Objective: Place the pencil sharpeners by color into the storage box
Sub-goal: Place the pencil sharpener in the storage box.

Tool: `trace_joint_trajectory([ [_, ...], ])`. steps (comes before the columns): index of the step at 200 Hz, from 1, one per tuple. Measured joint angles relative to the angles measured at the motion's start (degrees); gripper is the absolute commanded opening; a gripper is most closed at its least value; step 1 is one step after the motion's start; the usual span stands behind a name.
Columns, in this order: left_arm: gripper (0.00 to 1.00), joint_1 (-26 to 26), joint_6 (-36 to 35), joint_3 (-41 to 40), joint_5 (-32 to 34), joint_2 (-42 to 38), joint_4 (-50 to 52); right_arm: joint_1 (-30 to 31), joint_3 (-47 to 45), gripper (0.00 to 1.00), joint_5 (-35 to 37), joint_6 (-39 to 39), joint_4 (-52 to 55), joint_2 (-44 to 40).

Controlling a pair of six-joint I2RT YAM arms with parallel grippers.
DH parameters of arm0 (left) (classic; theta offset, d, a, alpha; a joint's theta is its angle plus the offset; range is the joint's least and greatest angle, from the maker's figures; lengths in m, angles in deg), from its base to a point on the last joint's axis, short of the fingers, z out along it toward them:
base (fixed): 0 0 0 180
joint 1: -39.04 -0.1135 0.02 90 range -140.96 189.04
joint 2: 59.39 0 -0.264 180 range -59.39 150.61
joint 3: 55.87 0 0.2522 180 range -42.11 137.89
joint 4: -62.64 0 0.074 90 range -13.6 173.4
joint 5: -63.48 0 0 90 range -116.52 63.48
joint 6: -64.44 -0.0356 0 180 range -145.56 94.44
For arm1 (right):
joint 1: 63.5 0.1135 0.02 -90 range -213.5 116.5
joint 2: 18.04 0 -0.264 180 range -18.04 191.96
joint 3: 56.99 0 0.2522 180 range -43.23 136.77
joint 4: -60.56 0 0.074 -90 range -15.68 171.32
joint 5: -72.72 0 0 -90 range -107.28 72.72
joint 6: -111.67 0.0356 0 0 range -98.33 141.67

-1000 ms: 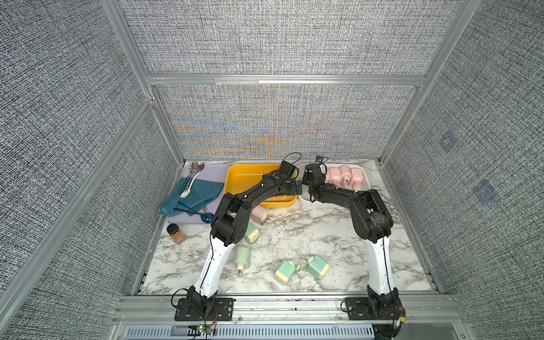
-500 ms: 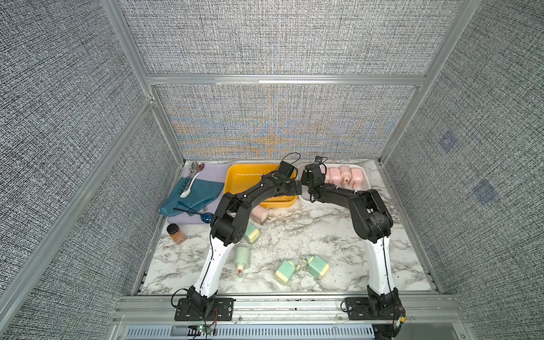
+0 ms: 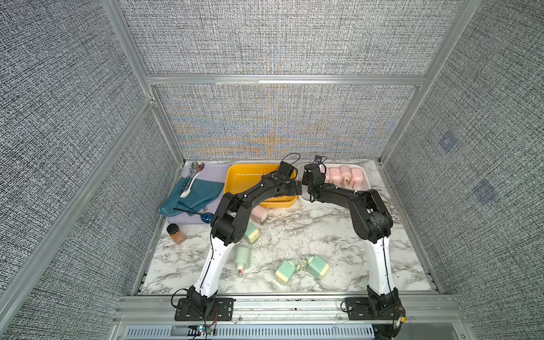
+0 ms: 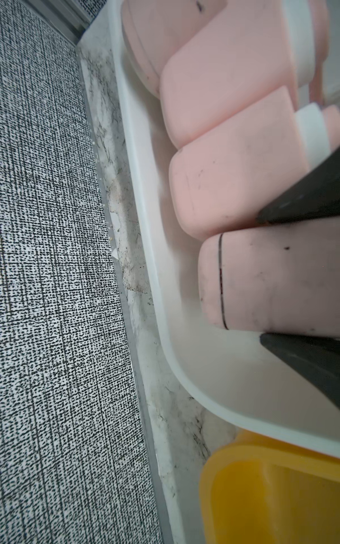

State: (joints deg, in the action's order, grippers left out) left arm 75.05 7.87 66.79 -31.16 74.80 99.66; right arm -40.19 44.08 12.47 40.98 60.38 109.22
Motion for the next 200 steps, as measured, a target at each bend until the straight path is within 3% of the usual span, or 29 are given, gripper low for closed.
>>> trace_joint_trajectory([
  [96,0.99,-0.2,-0.1,-0.1,-0.2,-0.2,-0.2,0.0,0.8,0.67,1.3,-8.6,-1.0,0.0],
  [143,0.99,-0.5,-0.4,-3.5,-0.2,-5.4,2.2,0.4,-0.7,0.71,1.4,-10.9,-1.6,-2.1],
  [163,0.99,-0.5,-0.5,-6.0,0.3,-8.6,2.2,0.6,-2.2,0.78,1.3,-12.0,-2.2,-3.7],
  [179,0.99,-0.5,-0.4,-8.5,0.9,-11.5,2.4,0.7,-2.7,0.98,1.2,-12.7,-2.2,-4.7],
  [200,0.99,-0.4,-0.1,-12.5,2.4,-15.6,2.4,0.7,-2.7,0.99,1.0,-14.0,-2.1,-5.4],
])
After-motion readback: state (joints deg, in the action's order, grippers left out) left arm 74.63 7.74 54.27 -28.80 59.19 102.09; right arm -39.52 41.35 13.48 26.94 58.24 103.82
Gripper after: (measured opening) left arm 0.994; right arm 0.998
